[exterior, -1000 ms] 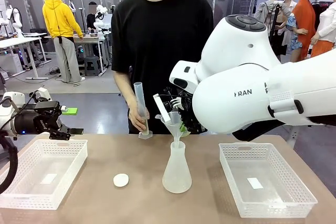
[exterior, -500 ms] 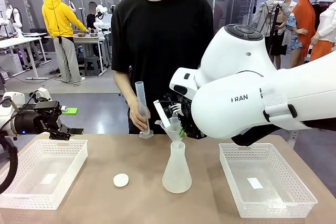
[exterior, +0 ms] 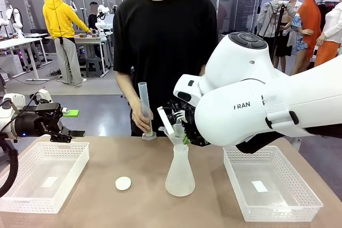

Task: Prepare the solutions needed for the experiment.
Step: Pick up the Plastic Funnel and insert it into the Big flask.

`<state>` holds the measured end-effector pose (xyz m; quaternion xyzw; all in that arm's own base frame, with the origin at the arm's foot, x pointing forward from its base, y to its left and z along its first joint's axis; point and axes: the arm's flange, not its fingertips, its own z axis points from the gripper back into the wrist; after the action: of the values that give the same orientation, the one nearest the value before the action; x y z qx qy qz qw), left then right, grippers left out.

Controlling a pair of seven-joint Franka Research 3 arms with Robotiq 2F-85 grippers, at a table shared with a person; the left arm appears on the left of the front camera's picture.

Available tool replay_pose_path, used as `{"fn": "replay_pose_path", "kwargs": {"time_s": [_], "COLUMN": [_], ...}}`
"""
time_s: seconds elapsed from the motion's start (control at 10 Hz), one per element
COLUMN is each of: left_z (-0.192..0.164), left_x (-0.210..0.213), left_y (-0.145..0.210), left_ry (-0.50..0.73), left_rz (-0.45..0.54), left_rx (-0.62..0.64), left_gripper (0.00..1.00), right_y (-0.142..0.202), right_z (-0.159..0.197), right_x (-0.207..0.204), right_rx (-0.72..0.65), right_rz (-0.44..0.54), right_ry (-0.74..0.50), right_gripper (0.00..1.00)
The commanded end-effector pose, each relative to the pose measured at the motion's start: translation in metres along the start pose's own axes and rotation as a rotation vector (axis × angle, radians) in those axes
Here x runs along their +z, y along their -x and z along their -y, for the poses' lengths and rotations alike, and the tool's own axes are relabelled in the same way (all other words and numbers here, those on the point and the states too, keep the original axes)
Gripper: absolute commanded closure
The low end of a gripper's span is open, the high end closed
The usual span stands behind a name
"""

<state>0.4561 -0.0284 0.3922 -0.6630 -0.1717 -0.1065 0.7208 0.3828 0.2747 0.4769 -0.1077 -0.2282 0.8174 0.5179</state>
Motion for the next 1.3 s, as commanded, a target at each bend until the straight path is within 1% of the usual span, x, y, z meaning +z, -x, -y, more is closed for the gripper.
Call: {"fn": "replay_pose_path", "kwargs": {"time_s": [0.0,0.1,0.2,0.3,0.4,0.5,0.6,0.7,0.8,1.2], "left_z": [0.0003,0.0003,0.0003,0.0003,0.0003,0.0003,0.0003,0.0003,0.0003,0.0003], "left_x": [0.0007,0.0007,0.0007,0.0007,0.0007,0.0007,0.0007,0.0007,0.0007,0.0007], "left_y": [-0.0004,-0.0004,-0.0004,-0.0004,-0.0004,-0.0004,-0.0004,-0.0004,-0.0004,-0.0004], "left_ry": [0.001,0.001,0.001,0.001,0.001,0.001,0.001,0.001,0.001,0.001], "left_rz": [0.004,0.004,0.004,0.004,0.004,0.004,0.004,0.004,0.004,0.004], "left_rx": [-0.02,-0.02,-0.02,-0.02,-0.02,-0.02,-0.02,-0.02,-0.02,-0.02], "left_gripper": [0.0,0.0,0.0,0.0,0.0,0.0,0.0,0.0,0.0,0.0], "right_y": [0.0058,0.0062,0.0062,0.0064,0.0061,0.0059,0.006,0.0052,0.0019,0.0019], "right_z": [-0.0019,-0.0027,-0.0033,-0.0035,-0.0037,-0.004,-0.0045,-0.005,-0.0013,-0.0013], "right_x": [-0.0057,-0.0073,-0.0083,-0.0084,-0.0085,-0.0073,-0.0068,-0.0058,-0.0064,-0.0064], "right_rx": [0.005,0.008,0.009,0.007,0.006,0.003,-0.001,0.001,-0.008,-0.008], "right_rz": [0.03,0.039,0.04,0.042,0.04,0.034,0.033,0.022,0.004,0.004], "right_ry": [0.012,0.012,0.013,0.014,0.012,0.01,0.006,-0.003,0.001,0.001], "right_gripper": [0.96,0.9,0.77,0.71,0.58,0.52,0.38,0.33,0.33,0.33]}}
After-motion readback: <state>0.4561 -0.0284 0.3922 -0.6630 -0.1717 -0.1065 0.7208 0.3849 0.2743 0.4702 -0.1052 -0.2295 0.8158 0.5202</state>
